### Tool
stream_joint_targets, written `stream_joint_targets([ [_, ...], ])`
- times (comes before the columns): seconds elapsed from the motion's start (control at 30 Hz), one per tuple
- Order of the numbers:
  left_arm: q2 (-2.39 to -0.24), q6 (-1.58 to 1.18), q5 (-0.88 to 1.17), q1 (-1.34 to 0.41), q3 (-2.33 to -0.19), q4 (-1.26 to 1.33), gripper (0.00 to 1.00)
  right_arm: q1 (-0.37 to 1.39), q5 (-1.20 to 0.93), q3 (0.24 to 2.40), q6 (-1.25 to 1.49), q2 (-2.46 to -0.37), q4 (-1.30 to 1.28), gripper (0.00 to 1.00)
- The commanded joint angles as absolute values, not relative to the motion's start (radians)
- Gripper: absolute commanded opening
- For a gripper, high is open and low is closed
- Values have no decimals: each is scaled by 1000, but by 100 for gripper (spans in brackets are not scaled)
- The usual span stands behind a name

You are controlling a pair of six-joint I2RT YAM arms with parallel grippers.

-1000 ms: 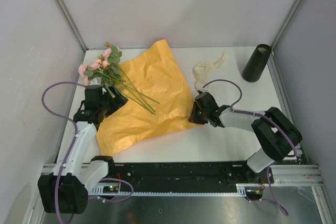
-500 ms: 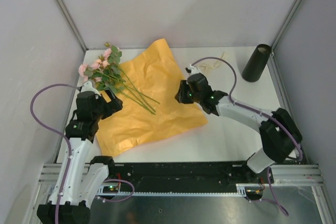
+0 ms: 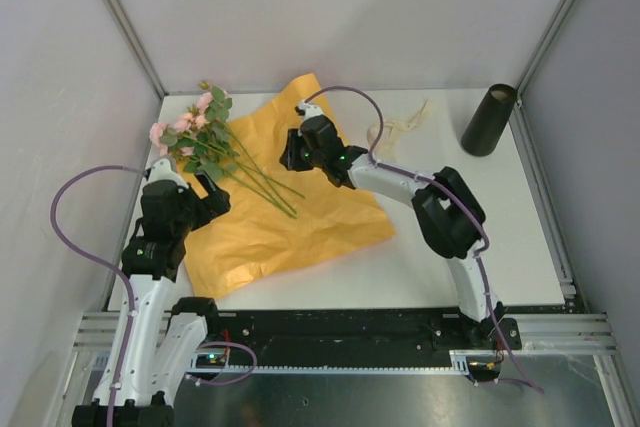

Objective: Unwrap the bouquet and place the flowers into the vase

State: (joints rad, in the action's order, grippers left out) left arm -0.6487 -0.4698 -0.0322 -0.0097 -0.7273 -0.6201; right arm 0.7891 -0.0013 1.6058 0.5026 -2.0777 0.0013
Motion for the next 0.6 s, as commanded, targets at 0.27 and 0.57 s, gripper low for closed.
stream_joint_targets([
  [0.27, -666, -449, -40, -3, -723, -612, 100, 831, -87, 1824, 554, -2304, 11, 28],
  [0.57, -684, -448, -38, -3, -730, -612, 100, 853, -55, 1871, 566, -2383, -43, 28],
])
